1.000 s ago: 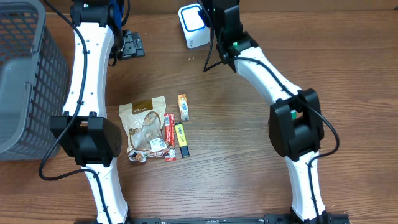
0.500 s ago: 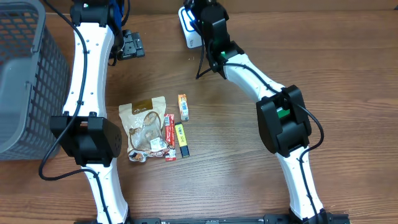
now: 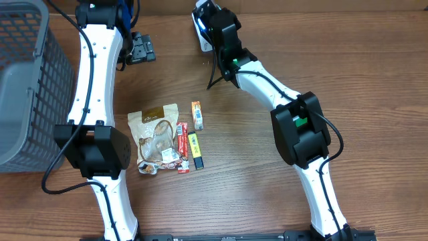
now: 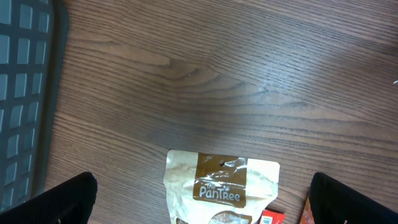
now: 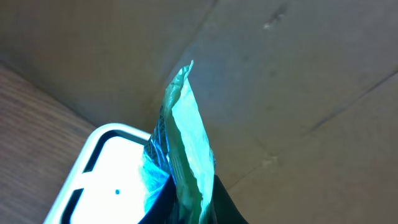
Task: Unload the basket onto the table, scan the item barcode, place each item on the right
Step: 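Hold the wipes pack barcode under the scanner with the right gripper, then carry the wipes pack back down and lower it onto the table, then open the right gripper, release the wipes pack and raise it, then move the right gripper right over the green-lidded jar, then lower the right gripper and grasp the green-lidded jar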
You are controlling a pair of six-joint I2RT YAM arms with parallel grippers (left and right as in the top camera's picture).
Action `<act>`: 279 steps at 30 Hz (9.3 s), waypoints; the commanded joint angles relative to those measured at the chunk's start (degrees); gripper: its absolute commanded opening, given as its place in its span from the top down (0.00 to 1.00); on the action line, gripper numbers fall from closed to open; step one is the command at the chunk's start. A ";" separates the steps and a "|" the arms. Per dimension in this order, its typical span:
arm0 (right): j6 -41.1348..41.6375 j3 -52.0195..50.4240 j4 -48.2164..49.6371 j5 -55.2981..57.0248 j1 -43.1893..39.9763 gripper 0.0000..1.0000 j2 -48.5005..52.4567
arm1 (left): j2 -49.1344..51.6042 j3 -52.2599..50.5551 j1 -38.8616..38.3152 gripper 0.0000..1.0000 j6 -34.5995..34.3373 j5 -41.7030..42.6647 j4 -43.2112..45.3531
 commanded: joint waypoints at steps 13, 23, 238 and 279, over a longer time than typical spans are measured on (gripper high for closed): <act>0.02 0.98 -5.97 0.48 1.90 0.96 0.46 | -0.46 0.07 0.11 0.00 1.29 -0.76 0.04; 0.00 0.98 -10.25 -3.58 2.38 0.96 0.46 | -0.46 0.04 0.11 0.00 1.29 -0.76 0.04; 63.14 -37.68 -77.09 -20.55 -25.86 0.00 -38.82 | -0.46 0.07 0.11 0.00 1.29 -0.76 0.04; 38.84 -40.70 -67.12 -13.64 -7.72 0.27 -38.77 | -0.46 0.07 0.11 0.00 1.29 -0.76 0.04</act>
